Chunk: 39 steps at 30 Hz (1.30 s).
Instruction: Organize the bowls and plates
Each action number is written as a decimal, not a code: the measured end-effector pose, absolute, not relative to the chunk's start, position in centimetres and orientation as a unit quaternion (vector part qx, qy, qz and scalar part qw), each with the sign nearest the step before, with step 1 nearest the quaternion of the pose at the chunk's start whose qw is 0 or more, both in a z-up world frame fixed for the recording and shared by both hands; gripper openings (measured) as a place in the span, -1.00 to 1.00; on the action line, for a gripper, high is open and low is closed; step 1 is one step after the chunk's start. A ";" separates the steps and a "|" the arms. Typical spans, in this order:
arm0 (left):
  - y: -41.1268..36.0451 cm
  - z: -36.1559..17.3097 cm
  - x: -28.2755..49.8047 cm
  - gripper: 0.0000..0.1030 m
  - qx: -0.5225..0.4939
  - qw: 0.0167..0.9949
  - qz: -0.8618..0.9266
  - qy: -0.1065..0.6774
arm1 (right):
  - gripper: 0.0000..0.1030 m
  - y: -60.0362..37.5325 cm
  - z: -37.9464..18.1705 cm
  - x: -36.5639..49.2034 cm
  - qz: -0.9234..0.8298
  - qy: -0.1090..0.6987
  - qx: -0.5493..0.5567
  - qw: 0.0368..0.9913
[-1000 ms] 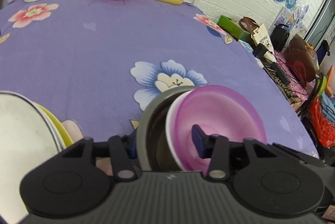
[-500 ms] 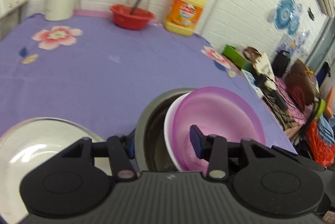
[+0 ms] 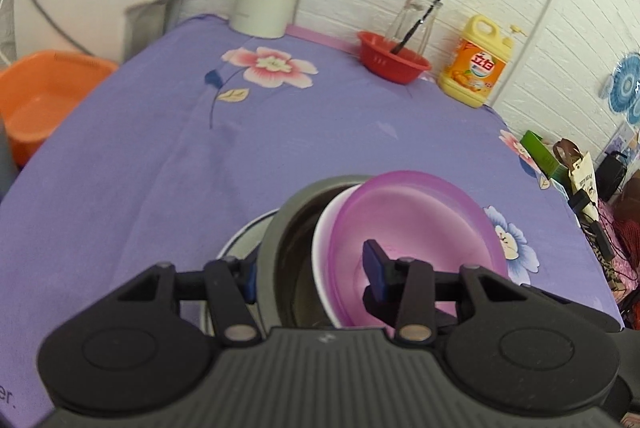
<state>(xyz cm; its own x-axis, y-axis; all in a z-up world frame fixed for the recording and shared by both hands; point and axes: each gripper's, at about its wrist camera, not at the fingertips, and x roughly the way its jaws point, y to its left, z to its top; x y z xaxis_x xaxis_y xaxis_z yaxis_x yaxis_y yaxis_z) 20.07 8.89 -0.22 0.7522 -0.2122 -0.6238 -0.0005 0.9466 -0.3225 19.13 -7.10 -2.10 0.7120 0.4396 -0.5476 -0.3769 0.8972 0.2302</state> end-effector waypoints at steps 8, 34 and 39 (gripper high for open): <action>10.0 -2.0 20.2 -0.17 -0.172 0.915 -0.071 0.358 | 0.94 -6.2 -3.1 19.4 0.211 0.328 0.041 0.920; 10.6 1.0 19.7 0.24 -0.160 0.942 -0.062 0.287 | 1.00 -6.0 -2.6 19.9 0.213 0.318 0.042 0.923; 11.0 1.6 18.9 0.24 -0.156 0.947 -0.051 0.276 | 1.00 -7.5 -2.3 20.2 0.191 0.308 0.065 0.930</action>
<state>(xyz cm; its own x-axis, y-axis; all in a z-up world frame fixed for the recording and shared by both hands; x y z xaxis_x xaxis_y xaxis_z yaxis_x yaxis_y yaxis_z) 18.86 10.99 1.60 0.8428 -0.1837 -0.5058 0.0113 0.9458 -0.3247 20.19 -7.49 -2.25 0.7369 0.3955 -0.5482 -0.3147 0.9185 0.2395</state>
